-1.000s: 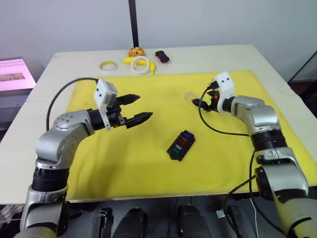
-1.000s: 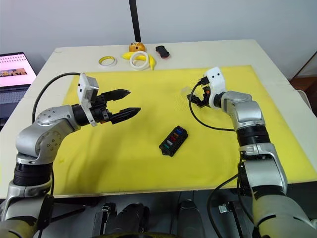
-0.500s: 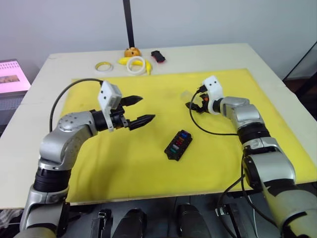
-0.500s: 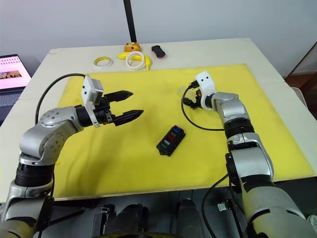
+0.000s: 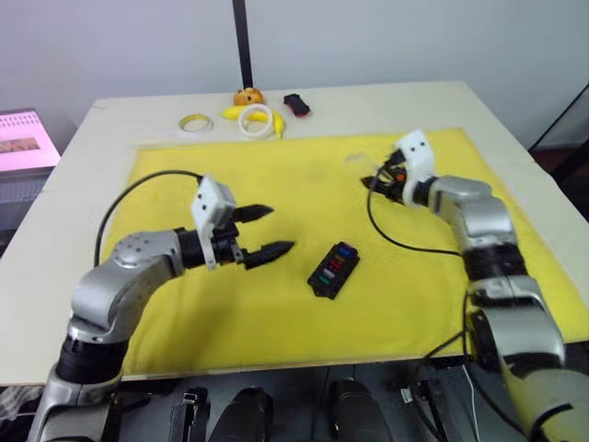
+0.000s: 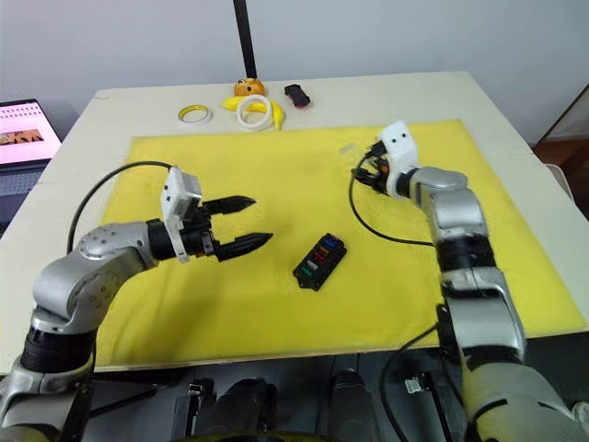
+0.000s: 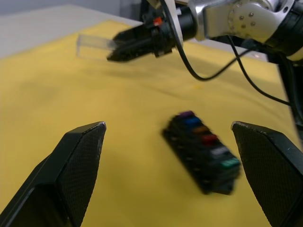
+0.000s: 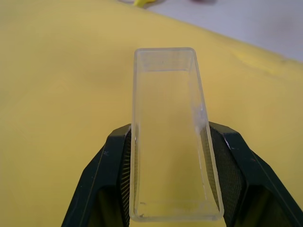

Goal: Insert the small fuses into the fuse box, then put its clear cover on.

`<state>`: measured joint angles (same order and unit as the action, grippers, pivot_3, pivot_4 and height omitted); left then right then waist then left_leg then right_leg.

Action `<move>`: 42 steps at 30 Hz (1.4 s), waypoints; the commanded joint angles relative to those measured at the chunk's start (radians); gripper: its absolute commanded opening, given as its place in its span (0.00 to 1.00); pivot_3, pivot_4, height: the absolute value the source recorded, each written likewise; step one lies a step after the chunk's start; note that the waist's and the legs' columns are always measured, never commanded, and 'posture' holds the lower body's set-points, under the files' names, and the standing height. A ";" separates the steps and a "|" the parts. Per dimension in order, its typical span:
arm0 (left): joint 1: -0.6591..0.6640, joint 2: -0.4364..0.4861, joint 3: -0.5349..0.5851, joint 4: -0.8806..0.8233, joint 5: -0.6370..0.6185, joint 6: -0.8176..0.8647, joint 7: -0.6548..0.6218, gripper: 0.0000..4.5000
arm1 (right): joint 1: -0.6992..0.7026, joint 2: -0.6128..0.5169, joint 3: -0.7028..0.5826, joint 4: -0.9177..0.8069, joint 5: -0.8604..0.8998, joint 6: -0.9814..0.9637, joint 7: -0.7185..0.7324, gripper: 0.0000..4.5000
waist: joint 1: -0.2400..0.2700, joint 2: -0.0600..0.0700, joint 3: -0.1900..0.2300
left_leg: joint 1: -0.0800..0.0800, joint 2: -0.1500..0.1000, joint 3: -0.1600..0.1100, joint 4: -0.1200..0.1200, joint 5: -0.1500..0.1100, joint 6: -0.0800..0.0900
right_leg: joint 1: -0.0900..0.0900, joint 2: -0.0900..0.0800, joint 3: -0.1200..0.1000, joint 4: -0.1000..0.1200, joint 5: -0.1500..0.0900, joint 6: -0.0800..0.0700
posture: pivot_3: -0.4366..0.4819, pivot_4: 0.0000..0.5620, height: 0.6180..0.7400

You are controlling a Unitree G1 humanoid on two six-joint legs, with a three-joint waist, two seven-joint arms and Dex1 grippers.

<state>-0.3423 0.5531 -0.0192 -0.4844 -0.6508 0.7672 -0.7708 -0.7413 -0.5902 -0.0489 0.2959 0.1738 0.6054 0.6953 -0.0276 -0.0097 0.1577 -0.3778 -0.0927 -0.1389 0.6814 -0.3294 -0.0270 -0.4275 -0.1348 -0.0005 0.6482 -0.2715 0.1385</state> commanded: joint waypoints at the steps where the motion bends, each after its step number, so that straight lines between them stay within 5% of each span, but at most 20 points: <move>1: 0.034 -0.033 -0.059 -0.101 0.012 0.061 0.111 1.00 | 0.089 -0.056 -0.089 -0.272 0.070 0.141 -0.013 0.38 | 0.008 0.000 0.000 | 0.000 0.000 0.001 0.001 0.000 0.000 | 0.000 0.000 0.000 0.001 0.000 0.000 | 0.48 0.27 1.00; 12: 0.121 -0.146 -0.284 -0.137 0.198 0.052 0.312 1.00 | 0.260 -0.104 -0.180 -0.618 0.175 0.370 -0.083 0.38 | 0.023 0.001 0.000 | 0.002 0.000 0.005 0.000 0.000 0.000 | 0.001 0.001 0.004 0.000 0.000 0.000 | 0.48 0.27 1.00; 42: 0.063 -0.277 -0.470 0.069 0.424 -0.011 0.371 1.00 | 0.281 -0.128 -0.222 -0.704 0.286 0.460 -0.174 0.38 | 0.042 0.000 0.000 | 0.003 0.000 0.005 0.001 0.000 0.000 | 0.001 0.001 0.005 0.000 0.000 0.000 | 0.48 0.27 1.00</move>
<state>-0.2707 0.2795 -0.4809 -0.4333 -0.2499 0.7742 -0.4079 -0.4517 -0.7027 -0.2419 -0.3706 0.4508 1.0720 0.5243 0.0142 -0.0092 0.1574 -0.3752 -0.0927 -0.1335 0.6827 -0.3295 -0.0266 -0.4258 -0.1343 0.0041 0.6483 -0.2715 0.1384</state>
